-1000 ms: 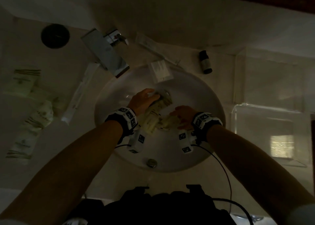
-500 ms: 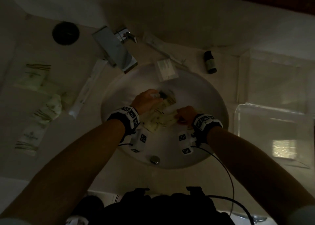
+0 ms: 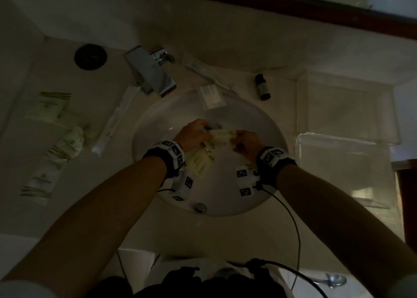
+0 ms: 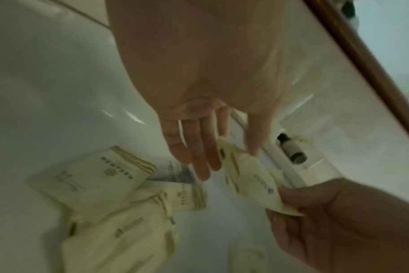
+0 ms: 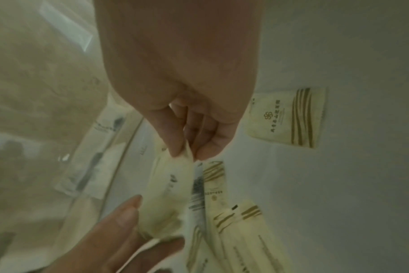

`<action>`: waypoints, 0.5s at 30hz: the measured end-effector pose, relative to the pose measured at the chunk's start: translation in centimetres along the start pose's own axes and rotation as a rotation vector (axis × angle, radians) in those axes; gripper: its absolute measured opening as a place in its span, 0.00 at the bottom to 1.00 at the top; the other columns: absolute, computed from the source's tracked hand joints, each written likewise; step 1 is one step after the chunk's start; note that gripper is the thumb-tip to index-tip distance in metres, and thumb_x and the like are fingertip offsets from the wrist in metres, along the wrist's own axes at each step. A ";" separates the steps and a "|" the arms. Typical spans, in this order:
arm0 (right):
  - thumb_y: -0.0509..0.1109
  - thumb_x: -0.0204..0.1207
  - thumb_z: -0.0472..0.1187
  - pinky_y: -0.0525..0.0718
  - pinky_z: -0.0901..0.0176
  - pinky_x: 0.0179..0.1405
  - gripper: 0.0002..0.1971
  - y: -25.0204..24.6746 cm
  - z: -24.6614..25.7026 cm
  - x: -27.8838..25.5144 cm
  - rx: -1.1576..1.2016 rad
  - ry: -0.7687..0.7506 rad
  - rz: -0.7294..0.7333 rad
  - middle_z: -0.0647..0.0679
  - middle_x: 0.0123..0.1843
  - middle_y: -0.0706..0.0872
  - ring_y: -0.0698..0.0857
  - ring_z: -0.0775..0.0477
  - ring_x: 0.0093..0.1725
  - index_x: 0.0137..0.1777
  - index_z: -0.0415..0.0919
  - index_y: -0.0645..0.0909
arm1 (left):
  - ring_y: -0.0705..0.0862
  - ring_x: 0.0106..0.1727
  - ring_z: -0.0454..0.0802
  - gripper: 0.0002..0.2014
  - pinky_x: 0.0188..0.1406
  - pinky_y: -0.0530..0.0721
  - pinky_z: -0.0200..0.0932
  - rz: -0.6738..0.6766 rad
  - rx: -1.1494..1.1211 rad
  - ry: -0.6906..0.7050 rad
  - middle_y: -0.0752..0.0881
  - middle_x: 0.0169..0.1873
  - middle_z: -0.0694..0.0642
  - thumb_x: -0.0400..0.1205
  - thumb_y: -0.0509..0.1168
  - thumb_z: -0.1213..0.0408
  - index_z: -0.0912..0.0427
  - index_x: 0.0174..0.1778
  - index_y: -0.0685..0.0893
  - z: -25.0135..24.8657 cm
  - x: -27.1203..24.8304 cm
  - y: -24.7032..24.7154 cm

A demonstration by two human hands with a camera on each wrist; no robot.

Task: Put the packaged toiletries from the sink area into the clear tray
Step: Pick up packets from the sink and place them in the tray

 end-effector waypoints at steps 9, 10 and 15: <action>0.67 0.77 0.25 0.83 0.58 0.43 0.17 -0.7 0.2 -1.3 0.034 -0.055 -0.025 0.43 0.46 0.84 0.82 0.48 0.41 0.65 0.34 0.79 | 0.86 0.42 0.55 0.32 0.49 0.89 0.55 -0.050 -0.043 0.014 0.82 0.53 0.59 0.75 0.71 0.73 0.58 0.74 0.68 -1.2 -0.9 0.7; 0.67 0.76 0.25 0.84 0.58 0.43 0.16 -0.9 0.2 -1.4 0.022 -0.059 -0.046 0.43 0.45 0.83 0.82 0.48 0.40 0.63 0.35 0.79 | 0.85 0.41 0.53 0.33 0.47 0.89 0.52 -0.052 -0.045 0.014 0.81 0.53 0.57 0.74 0.71 0.75 0.58 0.74 0.68 -1.3 -1.0 0.7; 0.69 0.76 0.27 0.84 0.57 0.44 0.12 -1.5 0.7 -1.8 -0.021 -0.110 -0.127 0.44 0.41 0.81 0.81 0.48 0.39 0.56 0.39 0.78 | 0.83 0.43 0.53 0.38 0.44 0.87 0.48 -0.045 -0.080 0.022 0.84 0.51 0.66 0.72 0.73 0.76 0.58 0.76 0.65 -1.6 -1.1 0.2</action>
Point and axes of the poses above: each hand's wrist, its own x-axis towards the middle knuckle, its own y-axis out of the palm, z = x × y, the point moved 3 cm from there along x, towards the middle knuckle
